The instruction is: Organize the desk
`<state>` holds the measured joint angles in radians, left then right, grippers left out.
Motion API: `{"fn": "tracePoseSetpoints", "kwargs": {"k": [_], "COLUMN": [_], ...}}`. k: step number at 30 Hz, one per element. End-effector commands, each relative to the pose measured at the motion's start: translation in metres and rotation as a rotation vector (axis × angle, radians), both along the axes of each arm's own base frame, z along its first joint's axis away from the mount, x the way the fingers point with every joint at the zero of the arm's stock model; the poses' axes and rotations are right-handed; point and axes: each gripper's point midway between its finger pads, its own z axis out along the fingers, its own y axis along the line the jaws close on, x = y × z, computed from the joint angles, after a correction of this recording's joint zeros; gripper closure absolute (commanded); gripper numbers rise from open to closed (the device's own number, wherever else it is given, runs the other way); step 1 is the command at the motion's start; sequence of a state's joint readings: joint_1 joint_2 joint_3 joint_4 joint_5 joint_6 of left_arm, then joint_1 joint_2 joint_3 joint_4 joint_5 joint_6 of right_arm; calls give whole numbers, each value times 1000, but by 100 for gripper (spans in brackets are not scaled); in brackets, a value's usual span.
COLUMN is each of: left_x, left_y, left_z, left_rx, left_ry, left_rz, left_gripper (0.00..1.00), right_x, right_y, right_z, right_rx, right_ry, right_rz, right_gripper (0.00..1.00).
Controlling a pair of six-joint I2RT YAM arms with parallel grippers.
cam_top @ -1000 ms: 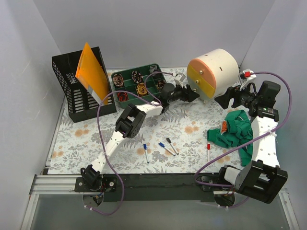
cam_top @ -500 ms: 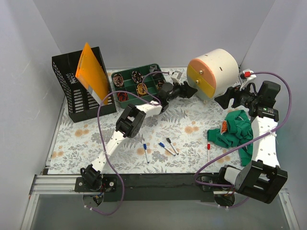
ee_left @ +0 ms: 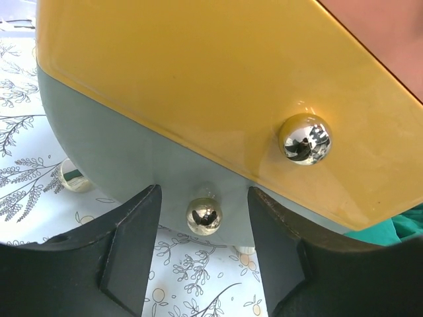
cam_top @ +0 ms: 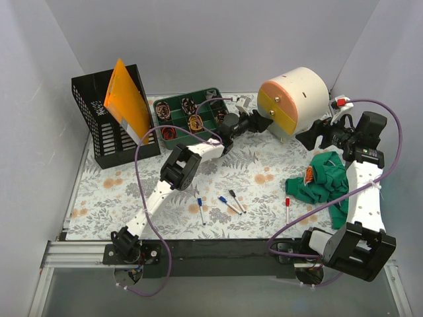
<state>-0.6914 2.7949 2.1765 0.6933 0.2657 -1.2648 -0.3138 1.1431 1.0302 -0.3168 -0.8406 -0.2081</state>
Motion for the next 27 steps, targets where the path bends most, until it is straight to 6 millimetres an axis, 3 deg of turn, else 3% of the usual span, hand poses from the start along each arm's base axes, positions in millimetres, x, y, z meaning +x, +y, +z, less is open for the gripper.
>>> {"fn": "tracePoseSetpoints", "kwargs": {"k": [1, 8, 27], "left_x": [-1, -5, 4], "left_y": [-7, -10, -10], "left_z": [1, -13, 10], "left_rx": [-19, 14, -66], "left_ry": [-16, 14, -14], "left_rz": [3, -11, 31], "left_gripper": [46, 50, 54], "right_x": [-2, -2, -1], "right_y": [2, 2, 1], "right_z": [11, 11, 10], "right_rx": [3, 3, -2], "right_ry": [-43, -43, -42], "right_rz": [12, 12, 8], "right_gripper": [14, 14, 14]}}
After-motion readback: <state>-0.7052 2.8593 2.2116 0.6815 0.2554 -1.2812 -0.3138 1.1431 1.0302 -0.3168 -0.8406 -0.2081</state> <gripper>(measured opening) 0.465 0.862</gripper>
